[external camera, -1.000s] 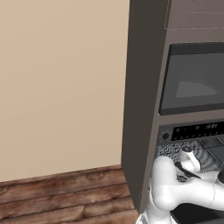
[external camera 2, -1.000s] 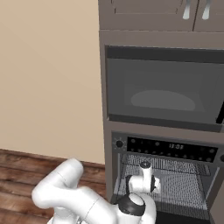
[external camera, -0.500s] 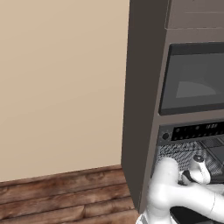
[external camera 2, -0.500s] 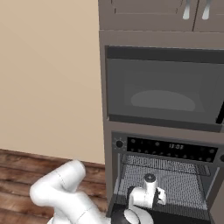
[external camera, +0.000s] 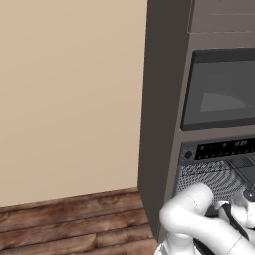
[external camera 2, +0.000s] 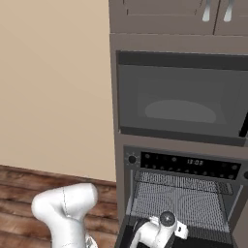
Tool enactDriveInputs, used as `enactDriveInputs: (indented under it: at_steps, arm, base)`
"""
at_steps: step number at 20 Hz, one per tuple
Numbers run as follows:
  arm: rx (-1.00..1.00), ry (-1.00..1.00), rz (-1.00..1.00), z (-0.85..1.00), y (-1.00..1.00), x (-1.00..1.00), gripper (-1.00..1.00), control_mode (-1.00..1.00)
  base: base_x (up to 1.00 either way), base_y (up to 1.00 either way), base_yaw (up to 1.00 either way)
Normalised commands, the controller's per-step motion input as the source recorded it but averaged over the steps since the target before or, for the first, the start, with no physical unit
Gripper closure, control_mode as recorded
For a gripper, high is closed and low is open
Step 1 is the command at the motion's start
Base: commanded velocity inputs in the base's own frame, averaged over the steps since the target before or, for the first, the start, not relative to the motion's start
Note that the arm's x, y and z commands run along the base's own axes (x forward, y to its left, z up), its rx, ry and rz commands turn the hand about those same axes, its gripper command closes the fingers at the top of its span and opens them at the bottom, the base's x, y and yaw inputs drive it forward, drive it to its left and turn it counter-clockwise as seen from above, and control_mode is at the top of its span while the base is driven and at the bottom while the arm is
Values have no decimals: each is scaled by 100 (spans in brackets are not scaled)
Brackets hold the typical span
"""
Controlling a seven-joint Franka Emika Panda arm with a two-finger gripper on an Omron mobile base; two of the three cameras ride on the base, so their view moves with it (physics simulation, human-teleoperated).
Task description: Take the fish from the oven and place it on the plate on the counter.
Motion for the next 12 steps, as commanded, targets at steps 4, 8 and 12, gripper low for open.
enactDriveInputs:
  at_steps: [4,8,12]
  arm:
    - [2,-36,-5,100,14,-24,100,-100]
    - [5,-42,-3,100,8,-37,100,-100]
    - [7,-45,-1,100,16,-50,100,-100]
  base:
    - [0,0,0]
    - [0,0,0]
    - [0,0,0]
